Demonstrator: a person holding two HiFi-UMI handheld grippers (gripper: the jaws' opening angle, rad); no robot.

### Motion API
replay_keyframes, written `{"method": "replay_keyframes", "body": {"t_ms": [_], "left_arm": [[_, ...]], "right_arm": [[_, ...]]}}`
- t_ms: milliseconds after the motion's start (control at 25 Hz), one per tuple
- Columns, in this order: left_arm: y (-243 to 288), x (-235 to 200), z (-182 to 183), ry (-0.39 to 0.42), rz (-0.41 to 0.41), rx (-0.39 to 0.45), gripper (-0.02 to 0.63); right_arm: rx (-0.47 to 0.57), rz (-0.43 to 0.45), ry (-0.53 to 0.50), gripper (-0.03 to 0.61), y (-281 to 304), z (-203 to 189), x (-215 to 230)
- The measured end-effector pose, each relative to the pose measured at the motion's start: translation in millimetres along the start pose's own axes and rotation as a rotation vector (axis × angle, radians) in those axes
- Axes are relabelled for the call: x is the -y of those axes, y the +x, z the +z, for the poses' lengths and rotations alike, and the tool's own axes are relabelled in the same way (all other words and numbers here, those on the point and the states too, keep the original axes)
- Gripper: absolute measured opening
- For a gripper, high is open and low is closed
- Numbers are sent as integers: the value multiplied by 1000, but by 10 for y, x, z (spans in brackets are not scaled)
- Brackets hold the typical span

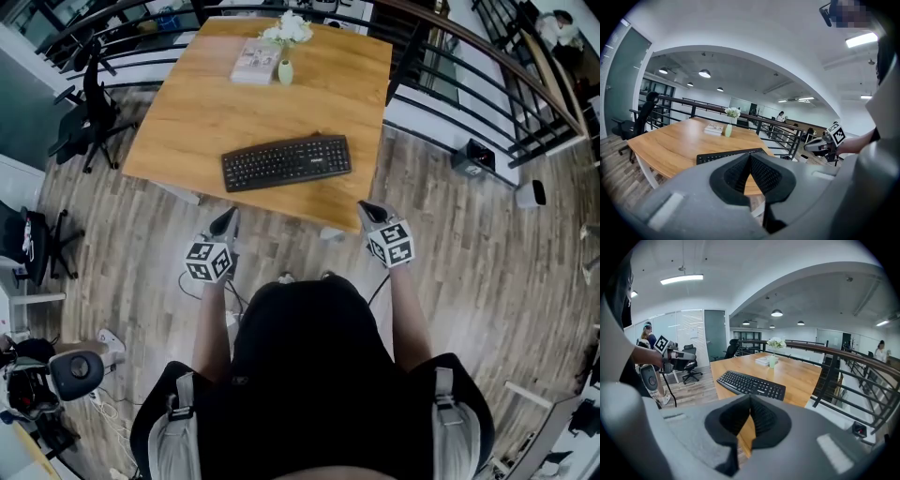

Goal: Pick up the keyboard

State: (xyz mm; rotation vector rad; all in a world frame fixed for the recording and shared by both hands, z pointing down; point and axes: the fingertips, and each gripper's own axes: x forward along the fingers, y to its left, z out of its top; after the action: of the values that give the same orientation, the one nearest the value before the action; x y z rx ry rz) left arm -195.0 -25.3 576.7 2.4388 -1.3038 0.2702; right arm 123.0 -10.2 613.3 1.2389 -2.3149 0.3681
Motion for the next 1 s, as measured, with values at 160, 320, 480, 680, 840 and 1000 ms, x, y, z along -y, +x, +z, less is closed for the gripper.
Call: {"method": "replay_keyframes", "body": {"t_ms": [160, 320, 480, 680, 840, 1000], "left_arm": [[-52, 170, 37, -27, 47, 22, 11], [-80, 400, 80, -22, 72, 43, 12], [-94, 640, 56, -36, 105, 55, 12], [-74, 807, -88, -46, 153, 29, 12], [-89, 811, -92, -54, 185, 30, 12], [-30, 674, -15, -41, 201, 27, 12]], "right_arm": [[-1, 27, -12, 5, -83, 9, 169], [15, 69, -36, 5, -132, 76, 303], [18, 115, -52, 5, -180, 56, 421], [11, 158, -49, 5, -195, -107, 497], [2, 166, -32, 5, -151, -214, 600], [7, 146, -16, 5, -8, -111, 746]]}}
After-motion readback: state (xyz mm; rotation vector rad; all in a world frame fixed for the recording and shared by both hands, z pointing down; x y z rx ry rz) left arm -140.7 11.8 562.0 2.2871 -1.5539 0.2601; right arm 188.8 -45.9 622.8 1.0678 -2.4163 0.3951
